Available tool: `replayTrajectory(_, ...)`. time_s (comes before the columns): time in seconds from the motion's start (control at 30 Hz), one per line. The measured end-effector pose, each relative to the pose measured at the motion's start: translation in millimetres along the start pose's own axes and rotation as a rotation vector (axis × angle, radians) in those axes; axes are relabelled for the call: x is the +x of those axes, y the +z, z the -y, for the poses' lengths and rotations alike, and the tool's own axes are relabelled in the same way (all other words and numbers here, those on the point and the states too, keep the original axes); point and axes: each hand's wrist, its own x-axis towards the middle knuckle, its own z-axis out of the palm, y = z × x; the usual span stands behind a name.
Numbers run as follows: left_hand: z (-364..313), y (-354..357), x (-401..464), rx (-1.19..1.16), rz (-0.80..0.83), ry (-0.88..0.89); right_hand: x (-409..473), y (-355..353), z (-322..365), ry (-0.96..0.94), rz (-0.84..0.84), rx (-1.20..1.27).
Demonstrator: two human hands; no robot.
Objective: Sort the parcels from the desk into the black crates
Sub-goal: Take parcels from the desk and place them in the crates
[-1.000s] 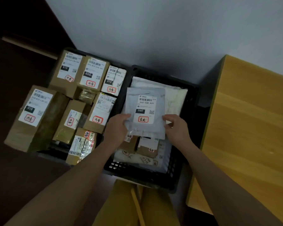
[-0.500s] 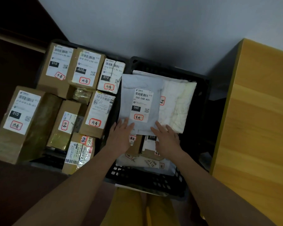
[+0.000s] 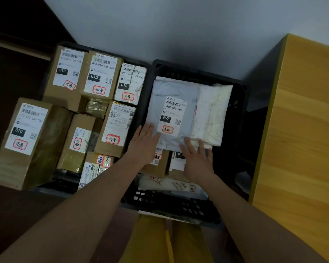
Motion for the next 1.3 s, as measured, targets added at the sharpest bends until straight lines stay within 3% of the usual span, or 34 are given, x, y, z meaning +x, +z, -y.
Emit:
replayTrajectory(0.2,-9,-8,-14,-0.013,-0.014,-0.018,-18,-25,-2,-0.004,-0.021,0.063)
replayTrajectory(0.57,-80,-61,-50,0.000,-0.198,0.038,-99,-52,-44,0.063,-0.484,0.021)
replayTrajectory(0.7,-126,-77,-62,0.030,-0.249,0.108,-139,-53,-83,0.145,-0.500,0.041)
replayTrajectory(0.9,-226,-90,-82,0.085,-0.299,0.194,-206,-43,-163,0.264,-0.541,0.100)
replayTrajectory(1.3,-497,-65,-126,0.197,-0.204,0.365,-366,38,-370,0.521,-0.593,0.258)
